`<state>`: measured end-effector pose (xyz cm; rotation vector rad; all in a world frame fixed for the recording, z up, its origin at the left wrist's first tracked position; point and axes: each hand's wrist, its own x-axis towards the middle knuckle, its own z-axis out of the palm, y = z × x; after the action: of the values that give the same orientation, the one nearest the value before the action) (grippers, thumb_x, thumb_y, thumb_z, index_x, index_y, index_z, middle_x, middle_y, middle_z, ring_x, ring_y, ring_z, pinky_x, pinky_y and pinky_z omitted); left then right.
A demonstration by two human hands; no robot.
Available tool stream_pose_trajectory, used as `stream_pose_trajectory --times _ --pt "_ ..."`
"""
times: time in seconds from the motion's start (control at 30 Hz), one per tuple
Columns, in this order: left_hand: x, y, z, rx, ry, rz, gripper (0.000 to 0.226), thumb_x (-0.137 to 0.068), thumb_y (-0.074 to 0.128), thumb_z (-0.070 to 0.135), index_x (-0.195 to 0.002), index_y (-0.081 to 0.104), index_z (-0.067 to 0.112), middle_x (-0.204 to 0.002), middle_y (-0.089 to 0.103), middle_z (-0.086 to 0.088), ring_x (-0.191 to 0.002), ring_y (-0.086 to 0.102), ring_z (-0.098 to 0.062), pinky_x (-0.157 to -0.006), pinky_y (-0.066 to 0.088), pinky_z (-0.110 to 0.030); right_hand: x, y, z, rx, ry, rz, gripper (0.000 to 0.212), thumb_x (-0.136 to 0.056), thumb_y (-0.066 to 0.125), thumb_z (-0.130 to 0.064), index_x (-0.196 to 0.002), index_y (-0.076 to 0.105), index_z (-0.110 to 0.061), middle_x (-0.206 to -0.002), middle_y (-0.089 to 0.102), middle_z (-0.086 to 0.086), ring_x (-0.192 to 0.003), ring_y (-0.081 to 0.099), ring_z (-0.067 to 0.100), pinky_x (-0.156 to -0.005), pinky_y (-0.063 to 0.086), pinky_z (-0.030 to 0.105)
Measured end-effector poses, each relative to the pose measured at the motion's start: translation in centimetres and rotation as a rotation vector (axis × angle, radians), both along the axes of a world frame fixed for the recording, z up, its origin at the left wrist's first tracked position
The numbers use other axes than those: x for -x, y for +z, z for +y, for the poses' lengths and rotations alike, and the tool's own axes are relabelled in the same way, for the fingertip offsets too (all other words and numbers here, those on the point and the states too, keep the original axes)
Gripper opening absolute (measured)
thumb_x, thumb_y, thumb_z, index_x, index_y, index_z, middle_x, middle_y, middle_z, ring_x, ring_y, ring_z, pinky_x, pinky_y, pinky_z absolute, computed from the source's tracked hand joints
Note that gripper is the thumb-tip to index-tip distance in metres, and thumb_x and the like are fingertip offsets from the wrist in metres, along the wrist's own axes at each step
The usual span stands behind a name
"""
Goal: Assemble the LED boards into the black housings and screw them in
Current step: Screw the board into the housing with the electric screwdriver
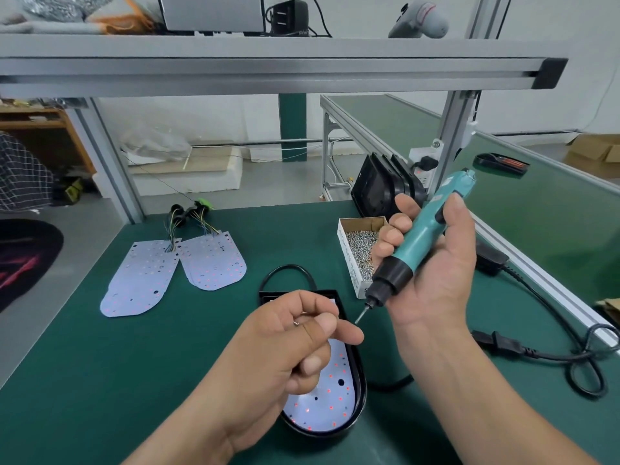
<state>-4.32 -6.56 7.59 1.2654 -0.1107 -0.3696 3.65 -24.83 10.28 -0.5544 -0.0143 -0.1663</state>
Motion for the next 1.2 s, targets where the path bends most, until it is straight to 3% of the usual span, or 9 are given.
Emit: stream_pose_trajectory --times 0.13,0.3,0.5,0.67,0.8,0.87,1.0,1.2 --pt "-0.1 0.1 -0.1 0.071 0.041 0.018 0.011 -0.083 0.078 0.013 -0.094 0.079 0.013 -0.081 0.061 -0.004 -0.054 0.036 -0.009 -0.044 0.029 -0.017 -0.2 0.5 0.4 -0.031 -0.059 0.029 0.04 -0.095 0.066 -0.049 -0.111 0.055 -0.014 -0.078 0.052 0.0 -0.063 0.052 0.017 -0.057 0.048 0.027" --pt "-0.4 0.5 0.2 0.131 0.083 0.058 0.015 -0.078 0.079 0.009 -0.092 0.08 0.01 -0.088 0.069 -0.012 -0.05 0.036 -0.009 -0.041 0.028 -0.017 -0.7 1.5 0.7 -0.026 -0.076 0.025 0.036 -0.096 0.069 -0.05 -0.105 0.058 -0.017 -0.08 0.057 -0.001 -0.062 0.053 0.016 -0.058 0.05 0.028" --pt "-0.4 0.3 0.1 0.133 0.093 0.09 0.016 -0.076 0.078 0.005 -0.091 0.081 0.01 -0.094 0.073 -0.018 -0.048 0.037 -0.008 -0.04 0.029 -0.017 -0.1 0.3 1.4 0.0 -0.083 -0.048 0.039 -0.094 0.079 -0.036 -0.12 0.06 -0.015 -0.097 0.07 0.003 -0.077 0.069 0.016 -0.073 0.06 0.03" --pt "-0.5 0.2 0.1 0.134 0.105 0.098 0.016 -0.077 0.078 0.005 -0.093 0.079 0.007 -0.095 0.073 -0.018 -0.048 0.037 -0.009 -0.04 0.029 -0.017 -0.4 0.0 0.4 -0.02 -0.05 -0.002 0.035 -0.098 0.071 -0.043 -0.11 0.057 -0.013 -0.087 0.062 0.003 -0.062 0.053 0.012 -0.058 0.05 0.024" --pt "-0.5 0.2 0.1 0.121 0.109 0.087 0.017 -0.076 0.08 0.006 -0.092 0.081 0.01 -0.096 0.074 -0.018 -0.048 0.037 -0.009 -0.041 0.029 -0.017 -0.4 -0.2 -0.4 -0.068 -0.099 0.022 0.029 -0.1 0.072 -0.033 -0.11 0.063 -0.008 -0.092 0.067 0.008 -0.079 0.069 0.019 -0.071 0.06 0.032" --pt "-0.4 0.2 0.1 0.12 0.111 0.083 0.016 -0.076 0.08 0.007 -0.091 0.082 0.011 -0.096 0.075 -0.018 -0.048 0.038 -0.008 -0.041 0.029 -0.017 -0.1 -0.1 -0.6 -0.015 -0.131 -0.022 0.03 -0.098 0.075 -0.035 -0.11 0.061 -0.011 -0.101 0.073 0.01 -0.089 0.075 0.02 -0.072 0.061 0.029" --pt "-0.3 0.3 0.0 0.12 0.098 0.067 0.015 -0.077 0.08 0.007 -0.091 0.081 0.013 -0.099 0.076 -0.018 -0.048 0.038 -0.009 -0.041 0.03 -0.017 0.1 -0.1 -0.8 -0.009 -0.112 -0.088 0.02 -0.099 0.071 -0.029 -0.104 0.055 -0.019 -0.106 0.074 0.009 -0.062 0.058 0.007 -0.056 0.05 0.019" --pt "-0.1 0.1 -0.4 0.109 0.095 0.062 0.017 -0.076 0.083 0.008 -0.092 0.081 0.013 -0.101 0.077 -0.02 -0.049 0.039 -0.01 -0.042 0.032 -0.017 0.4 0.2 -0.6 -0.037 -0.082 -0.126 0.008 -0.102 0.062 -0.02 -0.096 0.059 -0.015 -0.086 0.061 0.002 -0.058 0.048 0.009 -0.054 0.043 0.02"
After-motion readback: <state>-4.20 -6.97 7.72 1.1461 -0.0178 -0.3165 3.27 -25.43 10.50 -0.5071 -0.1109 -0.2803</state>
